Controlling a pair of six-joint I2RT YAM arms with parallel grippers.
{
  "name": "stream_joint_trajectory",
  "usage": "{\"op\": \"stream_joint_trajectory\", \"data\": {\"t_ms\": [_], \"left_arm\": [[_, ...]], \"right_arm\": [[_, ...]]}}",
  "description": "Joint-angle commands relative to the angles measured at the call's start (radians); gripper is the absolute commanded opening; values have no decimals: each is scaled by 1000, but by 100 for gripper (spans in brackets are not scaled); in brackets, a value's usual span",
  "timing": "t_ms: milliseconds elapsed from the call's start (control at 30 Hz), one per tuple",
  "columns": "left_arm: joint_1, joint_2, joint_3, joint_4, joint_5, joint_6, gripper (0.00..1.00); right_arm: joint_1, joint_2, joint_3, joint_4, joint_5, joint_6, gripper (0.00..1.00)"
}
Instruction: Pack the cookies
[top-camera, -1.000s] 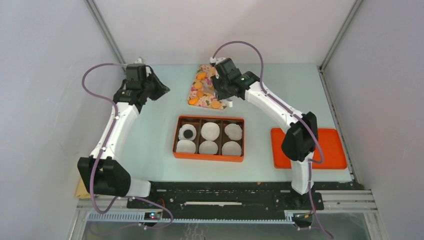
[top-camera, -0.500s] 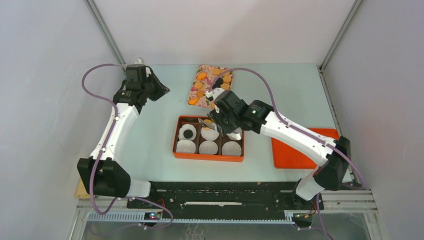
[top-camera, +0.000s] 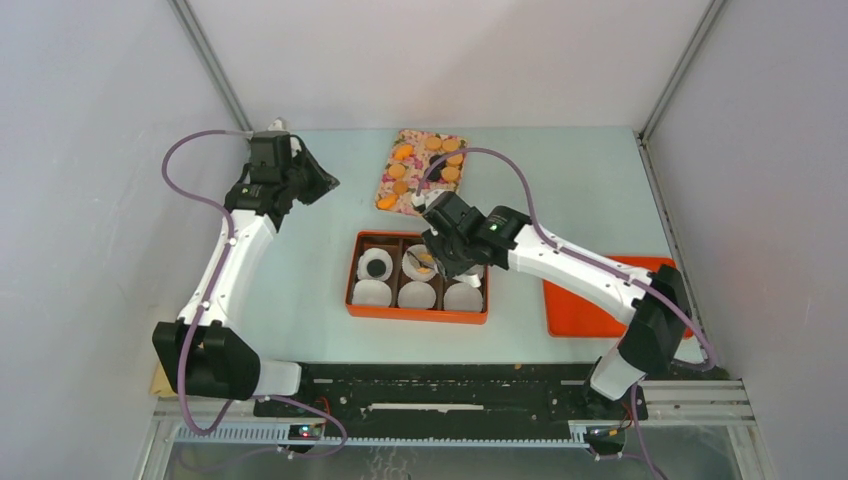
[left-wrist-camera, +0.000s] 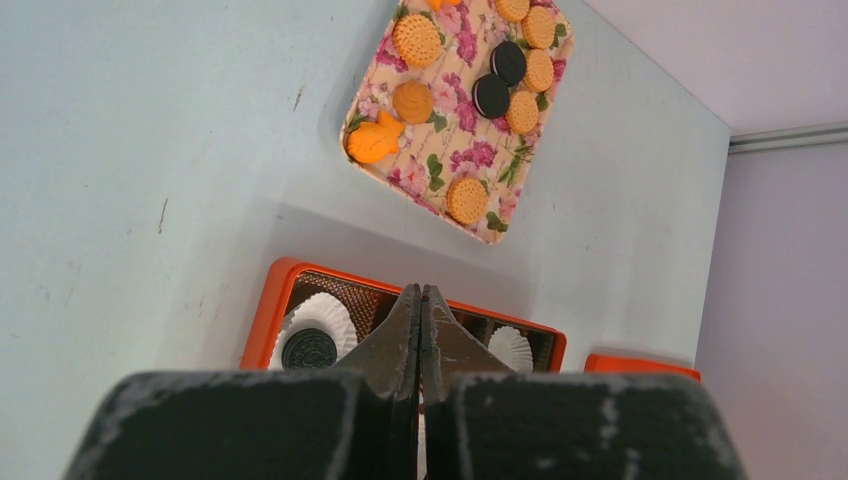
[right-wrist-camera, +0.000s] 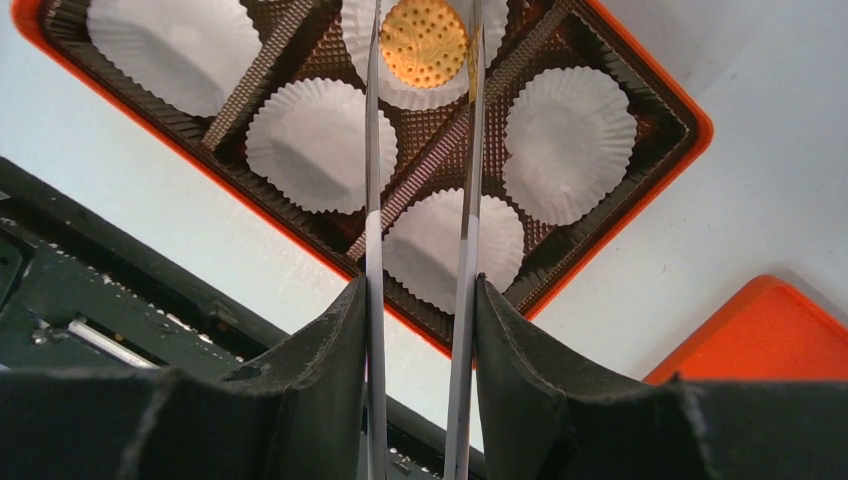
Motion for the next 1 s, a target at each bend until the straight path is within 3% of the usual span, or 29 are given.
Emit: {"op": "stream_joint_trajectory", "data": {"t_ms": [0, 167, 267, 733, 967], "left_arm": [[-4, -32, -11, 17, 16, 0, 0], [-3, -24, -8, 18, 22, 7, 0], [-3, -24, -10, 24, 32, 9, 0], [-5, -29, -13, 43, 51, 1, 1], [-4, -21, -16, 46, 55, 3, 1]], "right_arm": [[3, 25, 38, 39, 21, 12, 13], [2, 26, 31, 53, 57, 7, 50], [3, 21, 40, 63, 51, 0, 58], [4, -63, 208, 44, 110, -52, 52], [-117, 92, 269, 92, 85, -67, 51]]}}
